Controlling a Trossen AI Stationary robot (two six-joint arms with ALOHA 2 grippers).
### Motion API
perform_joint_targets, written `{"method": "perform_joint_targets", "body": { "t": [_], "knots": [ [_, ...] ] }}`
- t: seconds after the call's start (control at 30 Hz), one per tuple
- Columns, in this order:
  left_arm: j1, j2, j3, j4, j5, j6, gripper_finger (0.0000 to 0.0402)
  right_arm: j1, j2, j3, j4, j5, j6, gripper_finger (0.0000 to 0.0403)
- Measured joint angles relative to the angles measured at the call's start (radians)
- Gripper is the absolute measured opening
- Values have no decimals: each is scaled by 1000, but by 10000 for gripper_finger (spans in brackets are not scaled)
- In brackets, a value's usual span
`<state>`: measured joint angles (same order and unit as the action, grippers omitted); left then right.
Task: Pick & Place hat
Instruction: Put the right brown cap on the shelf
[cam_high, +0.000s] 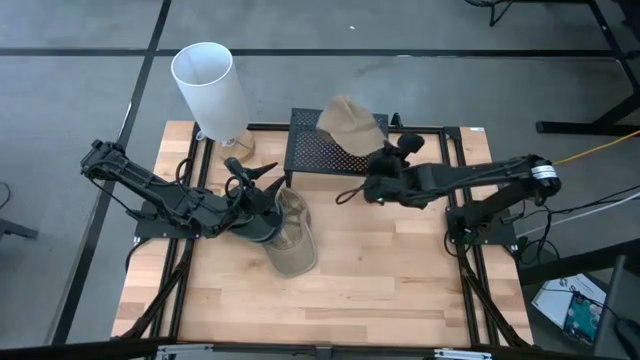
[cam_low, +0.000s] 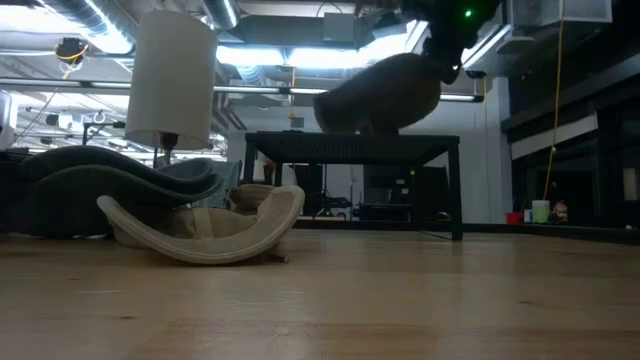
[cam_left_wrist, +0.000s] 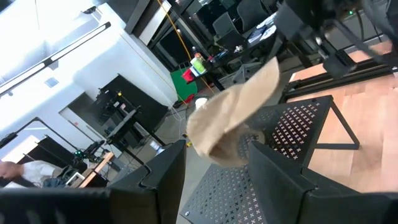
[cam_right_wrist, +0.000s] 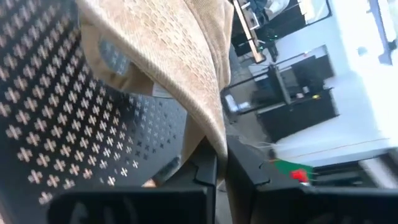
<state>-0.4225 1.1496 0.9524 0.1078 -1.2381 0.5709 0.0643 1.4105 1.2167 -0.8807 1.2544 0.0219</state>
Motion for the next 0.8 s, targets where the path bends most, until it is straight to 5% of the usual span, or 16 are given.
{"method": "perform_joint_targets", "body": {
  "t": [0.4,0.8],
  "knots": [
    [0,0,0,0,0,0,169,0,222,189,-368,1,174,16],
    [0,0,0,0,0,0,169,1,226,200,-497,-199,394,15]
  ]
}}
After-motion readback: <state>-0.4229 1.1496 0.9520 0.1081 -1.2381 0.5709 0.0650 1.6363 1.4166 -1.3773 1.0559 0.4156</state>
